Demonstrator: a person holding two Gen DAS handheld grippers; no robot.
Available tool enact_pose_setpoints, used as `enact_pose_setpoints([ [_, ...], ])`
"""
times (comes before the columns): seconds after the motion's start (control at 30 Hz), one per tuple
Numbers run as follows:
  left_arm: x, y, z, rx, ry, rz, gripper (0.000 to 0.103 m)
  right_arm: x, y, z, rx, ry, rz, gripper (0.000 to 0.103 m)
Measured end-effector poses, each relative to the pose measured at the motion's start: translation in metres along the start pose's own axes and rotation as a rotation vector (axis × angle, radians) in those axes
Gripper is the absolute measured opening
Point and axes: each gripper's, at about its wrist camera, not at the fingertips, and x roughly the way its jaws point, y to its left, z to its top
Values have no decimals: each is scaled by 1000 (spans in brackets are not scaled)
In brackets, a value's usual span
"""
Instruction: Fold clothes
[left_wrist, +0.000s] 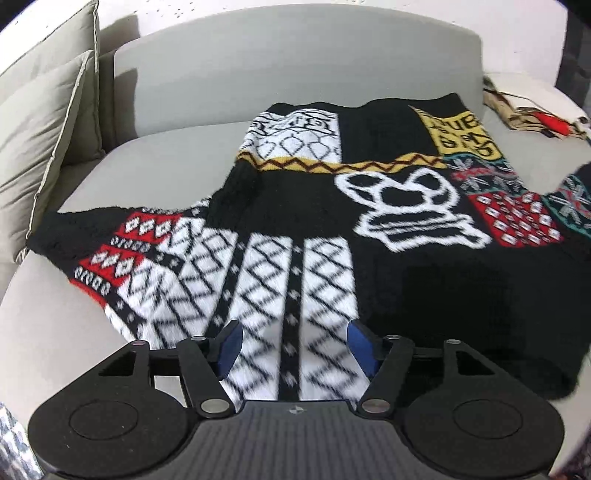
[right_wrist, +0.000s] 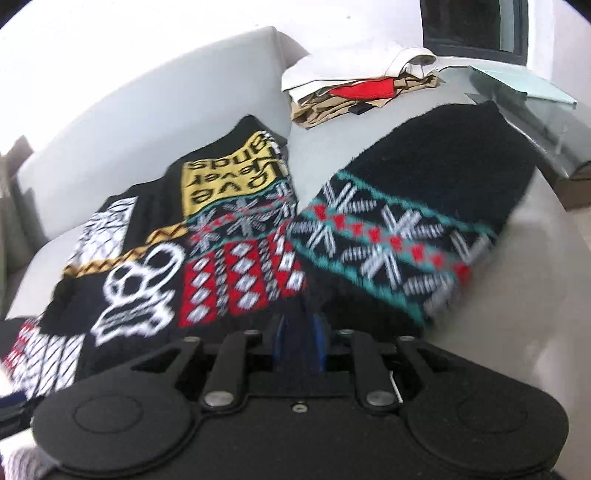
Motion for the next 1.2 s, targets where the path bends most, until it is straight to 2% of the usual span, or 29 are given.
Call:
enact_pose_setpoints([
  [0.13, -2, -15, -11, 39, 11, -2, 60, -1, 11, -29, -30, 48, 35, 17],
  [0.2, 0, -21, -13, 75, 10, 15, 61, 6, 22, -41, -69, 69, 22, 17],
  [0.3, 18, -19, -14, 78, 76, 32, 67, 26, 29, -52, -112, 105, -17, 17],
  [0.37, 23, -16, -11, 61, 93, 34, 69, 35, 29, -54, -122, 123, -21, 17],
  [0.43, 13, -16, -11, 55, 77, 40, 66, 29, 30, -49, -109, 131, -25, 17],
  [0.5, 1, -17, -11, 51, 55, 48, 62, 14, 34, -46, -113, 118, 10, 17],
  [0.6, -13, -18, -16, 56, 10, 30, 62, -8, 46, -49, -150, 90, 111, 17],
  [0.7, -1, -23, -20, 93, 40, 2, 62, -4, 62, -58, -225, 87, 187, 17],
  [0.83, 16, -22, -18, 100, 70, -27, 67, 22, 77, -77, -331, 100, 167, 17],
  [0.9, 15, -23, -14, 98, 82, -29, 66, 21, 79, -68, -309, 127, 159, 17],
  [0.97, 5, -21, -8, 92, 67, -43, 60, 15, 79, -61, -291, 141, 165, 18],
  [1.0, -1, -19, -5, 89, 57, -52, 57, 8, 76, -58, -270, 130, 190, 18],
  [1.07, -17, -13, 5, 76, 9, -69, 58, -10, 72, -46, -225, 92, 257, 20],
  [1.13, -32, -9, 19, 88, -42, -55, 58, -29, 71, -29, -193, 52, 292, 30],
  [1.2, -47, 3, 37, 54, -90, -86, 60, -48, 70, -8, -165, 7, 312, 39],
])
